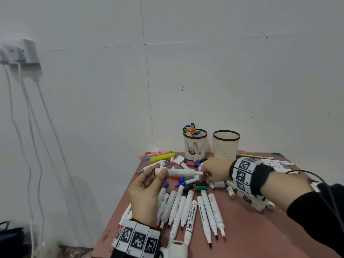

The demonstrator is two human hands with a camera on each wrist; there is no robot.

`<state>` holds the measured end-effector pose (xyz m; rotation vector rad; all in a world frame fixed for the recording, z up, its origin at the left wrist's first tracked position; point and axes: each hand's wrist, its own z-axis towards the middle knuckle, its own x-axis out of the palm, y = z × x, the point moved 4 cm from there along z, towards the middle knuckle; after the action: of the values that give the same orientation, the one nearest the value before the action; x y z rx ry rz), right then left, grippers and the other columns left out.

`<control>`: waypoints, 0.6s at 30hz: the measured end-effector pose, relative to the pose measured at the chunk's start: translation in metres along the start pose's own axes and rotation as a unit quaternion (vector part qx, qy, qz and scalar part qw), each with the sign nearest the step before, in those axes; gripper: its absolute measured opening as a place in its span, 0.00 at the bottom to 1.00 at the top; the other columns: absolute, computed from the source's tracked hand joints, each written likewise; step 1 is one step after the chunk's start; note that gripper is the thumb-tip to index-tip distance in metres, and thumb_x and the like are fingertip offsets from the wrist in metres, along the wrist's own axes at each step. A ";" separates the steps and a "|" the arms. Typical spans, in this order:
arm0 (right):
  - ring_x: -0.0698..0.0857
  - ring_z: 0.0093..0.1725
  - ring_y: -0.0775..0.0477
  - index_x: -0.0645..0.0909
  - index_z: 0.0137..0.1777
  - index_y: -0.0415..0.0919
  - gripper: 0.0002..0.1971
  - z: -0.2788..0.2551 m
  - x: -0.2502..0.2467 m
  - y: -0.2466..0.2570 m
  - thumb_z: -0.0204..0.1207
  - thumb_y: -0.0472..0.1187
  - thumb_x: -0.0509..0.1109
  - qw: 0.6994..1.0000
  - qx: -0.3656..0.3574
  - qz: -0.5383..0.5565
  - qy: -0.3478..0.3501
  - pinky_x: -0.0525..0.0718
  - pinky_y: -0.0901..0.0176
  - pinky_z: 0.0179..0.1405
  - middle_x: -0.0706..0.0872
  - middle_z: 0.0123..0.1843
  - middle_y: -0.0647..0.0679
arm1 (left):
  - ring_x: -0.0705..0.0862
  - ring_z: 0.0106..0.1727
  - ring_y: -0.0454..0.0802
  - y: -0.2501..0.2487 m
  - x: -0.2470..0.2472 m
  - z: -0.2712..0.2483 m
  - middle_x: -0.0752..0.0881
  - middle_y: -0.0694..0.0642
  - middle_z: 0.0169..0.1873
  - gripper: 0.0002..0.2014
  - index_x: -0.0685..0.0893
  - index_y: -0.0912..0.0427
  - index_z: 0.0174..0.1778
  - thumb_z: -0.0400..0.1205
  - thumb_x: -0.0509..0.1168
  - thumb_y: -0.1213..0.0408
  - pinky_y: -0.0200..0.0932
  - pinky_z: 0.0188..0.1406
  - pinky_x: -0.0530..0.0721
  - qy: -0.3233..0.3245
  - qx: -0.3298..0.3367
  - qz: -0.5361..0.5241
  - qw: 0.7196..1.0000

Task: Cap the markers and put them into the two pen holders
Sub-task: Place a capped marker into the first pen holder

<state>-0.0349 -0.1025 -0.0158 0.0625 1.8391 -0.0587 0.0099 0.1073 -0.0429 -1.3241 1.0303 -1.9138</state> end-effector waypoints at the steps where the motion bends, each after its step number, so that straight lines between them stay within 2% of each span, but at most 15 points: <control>1: 0.81 0.55 0.55 0.83 0.66 0.44 0.16 0.001 0.000 0.000 0.79 0.36 0.67 1.000 0.001 0.000 0.002 0.69 0.75 0.43 0.86 0.62 0.48 | 0.90 0.47 0.59 -0.001 0.001 0.000 0.91 0.62 0.43 0.15 0.87 0.63 0.53 0.70 0.73 0.72 0.51 0.47 0.89 0.006 0.005 0.009 1.000; 4: 0.80 0.53 0.56 0.83 0.65 0.44 0.15 0.004 0.001 -0.001 0.79 0.39 0.68 1.000 0.004 0.004 0.000 0.69 0.76 0.40 0.86 0.61 0.48 | 0.90 0.47 0.59 -0.002 0.003 -0.001 0.91 0.63 0.43 0.16 0.87 0.62 0.53 0.69 0.73 0.72 0.53 0.48 0.89 0.018 0.013 0.014 1.000; 7: 0.83 0.54 0.51 0.83 0.64 0.43 0.15 0.007 0.003 -0.001 0.78 0.42 0.70 1.000 0.010 -0.004 -0.004 0.71 0.70 0.45 0.86 0.59 0.47 | 0.90 0.47 0.59 -0.004 0.004 -0.002 0.91 0.63 0.44 0.17 0.87 0.64 0.53 0.68 0.73 0.70 0.46 0.45 0.90 0.015 0.021 0.000 1.000; 10: 0.78 0.47 0.54 0.83 0.62 0.41 0.14 0.009 0.004 0.001 0.78 0.44 0.70 1.000 0.021 -0.017 -0.014 0.73 0.65 0.45 0.85 0.53 0.48 | 0.91 0.44 0.58 -0.005 0.002 -0.002 0.91 0.63 0.44 0.17 0.87 0.65 0.52 0.68 0.73 0.69 0.38 0.37 0.88 0.000 0.026 -0.019 0.999; 13: 0.82 0.51 0.50 0.83 0.60 0.43 0.13 0.012 0.005 0.002 0.78 0.45 0.69 0.999 0.027 -0.043 -0.018 0.79 0.61 0.49 0.86 0.56 0.48 | 0.91 0.41 0.53 -0.005 0.000 -0.001 0.91 0.63 0.43 0.14 0.86 0.65 0.51 0.70 0.72 0.71 0.34 0.32 0.86 -0.026 0.019 -0.044 0.999; 15: 0.83 0.55 0.48 0.83 0.61 0.45 0.13 0.013 0.005 0.002 0.78 0.45 0.69 0.997 0.035 -0.065 -0.015 0.80 0.59 0.49 0.85 0.57 0.49 | 0.91 0.41 0.51 -0.008 0.000 -0.002 0.91 0.62 0.42 0.13 0.86 0.65 0.50 0.69 0.72 0.70 0.33 0.31 0.85 -0.035 0.025 -0.052 0.998; 18: 0.82 0.54 0.49 0.83 0.62 0.47 0.13 0.015 0.004 0.005 0.78 0.45 0.69 0.997 0.029 -0.069 -0.024 0.79 0.59 0.47 0.84 0.58 0.49 | 0.91 0.37 0.48 -0.013 -0.002 -0.004 0.91 0.59 0.39 0.10 0.86 0.64 0.50 0.73 0.70 0.72 0.32 0.29 0.85 -0.041 0.037 -0.056 0.997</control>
<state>-0.0213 -0.0984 -0.0236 -0.0244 1.7912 -0.2088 0.0062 0.1166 -0.0335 -1.4321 0.8519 -1.9421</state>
